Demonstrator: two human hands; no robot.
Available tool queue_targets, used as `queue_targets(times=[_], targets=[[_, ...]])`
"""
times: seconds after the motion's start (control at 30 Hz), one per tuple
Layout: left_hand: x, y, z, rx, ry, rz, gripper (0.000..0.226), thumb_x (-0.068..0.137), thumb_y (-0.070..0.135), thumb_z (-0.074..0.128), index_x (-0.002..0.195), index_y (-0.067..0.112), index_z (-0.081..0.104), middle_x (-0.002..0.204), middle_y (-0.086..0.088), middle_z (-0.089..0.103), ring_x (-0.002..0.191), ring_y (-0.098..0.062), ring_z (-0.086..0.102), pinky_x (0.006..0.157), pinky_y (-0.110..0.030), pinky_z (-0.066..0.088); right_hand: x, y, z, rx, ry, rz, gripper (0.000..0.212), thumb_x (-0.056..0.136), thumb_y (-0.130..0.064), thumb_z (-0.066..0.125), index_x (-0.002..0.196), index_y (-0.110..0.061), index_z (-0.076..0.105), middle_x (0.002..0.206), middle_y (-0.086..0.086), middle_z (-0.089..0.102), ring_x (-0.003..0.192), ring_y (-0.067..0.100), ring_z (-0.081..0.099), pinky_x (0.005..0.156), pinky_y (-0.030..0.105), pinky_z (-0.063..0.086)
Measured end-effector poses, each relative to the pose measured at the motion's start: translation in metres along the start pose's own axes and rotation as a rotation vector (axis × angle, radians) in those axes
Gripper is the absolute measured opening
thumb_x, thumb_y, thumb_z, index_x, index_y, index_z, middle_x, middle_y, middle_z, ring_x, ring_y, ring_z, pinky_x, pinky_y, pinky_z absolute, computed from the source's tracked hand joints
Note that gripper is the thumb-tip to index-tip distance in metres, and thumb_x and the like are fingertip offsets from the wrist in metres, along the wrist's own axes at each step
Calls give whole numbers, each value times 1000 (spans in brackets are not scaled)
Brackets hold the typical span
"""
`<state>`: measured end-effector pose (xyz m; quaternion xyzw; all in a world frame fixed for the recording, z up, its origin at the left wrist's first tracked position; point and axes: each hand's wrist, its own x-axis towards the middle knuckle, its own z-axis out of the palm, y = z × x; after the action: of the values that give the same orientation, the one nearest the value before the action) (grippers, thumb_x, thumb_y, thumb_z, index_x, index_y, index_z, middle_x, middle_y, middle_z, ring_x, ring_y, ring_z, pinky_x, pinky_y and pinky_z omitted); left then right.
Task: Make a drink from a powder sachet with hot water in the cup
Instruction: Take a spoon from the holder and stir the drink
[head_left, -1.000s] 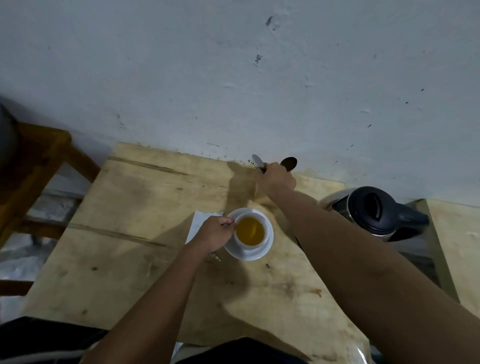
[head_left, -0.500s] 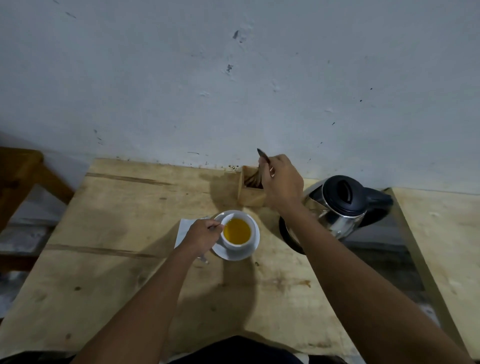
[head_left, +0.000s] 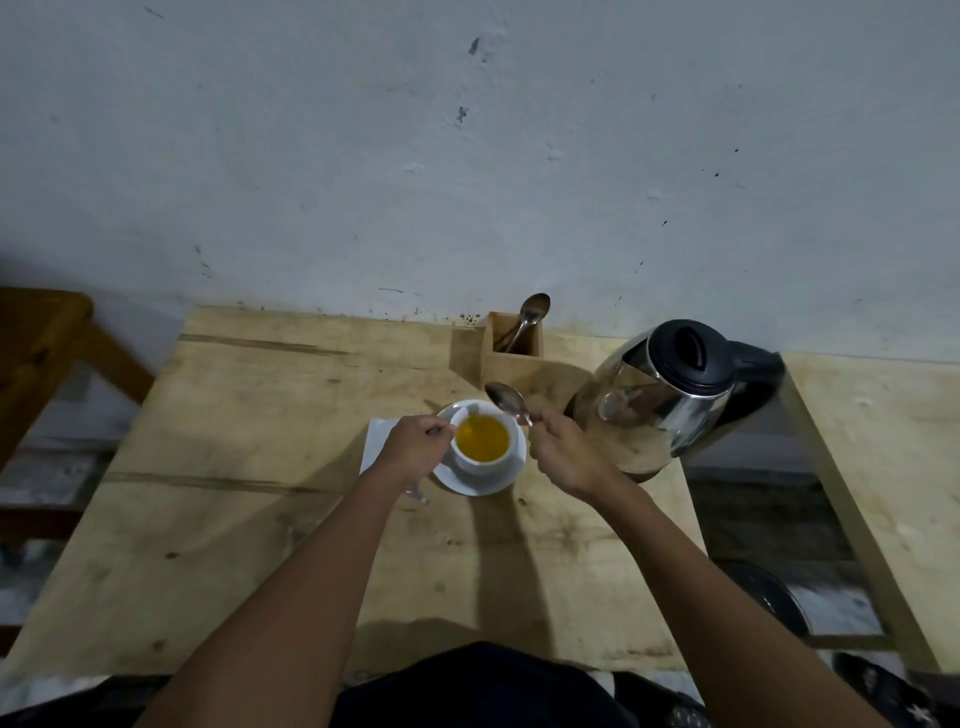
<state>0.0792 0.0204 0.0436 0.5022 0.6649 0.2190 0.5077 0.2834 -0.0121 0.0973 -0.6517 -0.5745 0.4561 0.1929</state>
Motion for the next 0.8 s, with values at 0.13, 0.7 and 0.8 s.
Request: queue_targets(times=[0.13, 0.7, 0.8], targets=[[0, -2, -1, 0, -6, -3, 27, 92, 31, 55, 105, 13, 71, 93, -7, 70, 86, -28, 66, 63, -28, 45, -8, -2, 3, -152, -33, -81, 37, 106, -23, 37, 140, -20, 48, 124, -5, 59, 109, 13, 55, 88, 26, 41], [2, -6, 3, -9, 16, 39, 26, 93, 30, 56, 108, 15, 70, 105, -4, 68, 96, -25, 63, 70, -29, 48, -3, -33, -15, -1179, -112, -193, 19, 100, -26, 40, 105, -14, 55, 97, 2, 66, 73, 20, 56, 64, 34, 50], [2, -8, 4, -29, 28, 52, 23, 93, 27, 56, 105, 14, 71, 104, -9, 71, 88, -21, 62, 77, -34, 52, 11, -42, -10, -1268, -135, -299, 18, 100, -26, 44, 109, -22, 59, 93, -3, 66, 74, 18, 58, 55, 29, 42]])
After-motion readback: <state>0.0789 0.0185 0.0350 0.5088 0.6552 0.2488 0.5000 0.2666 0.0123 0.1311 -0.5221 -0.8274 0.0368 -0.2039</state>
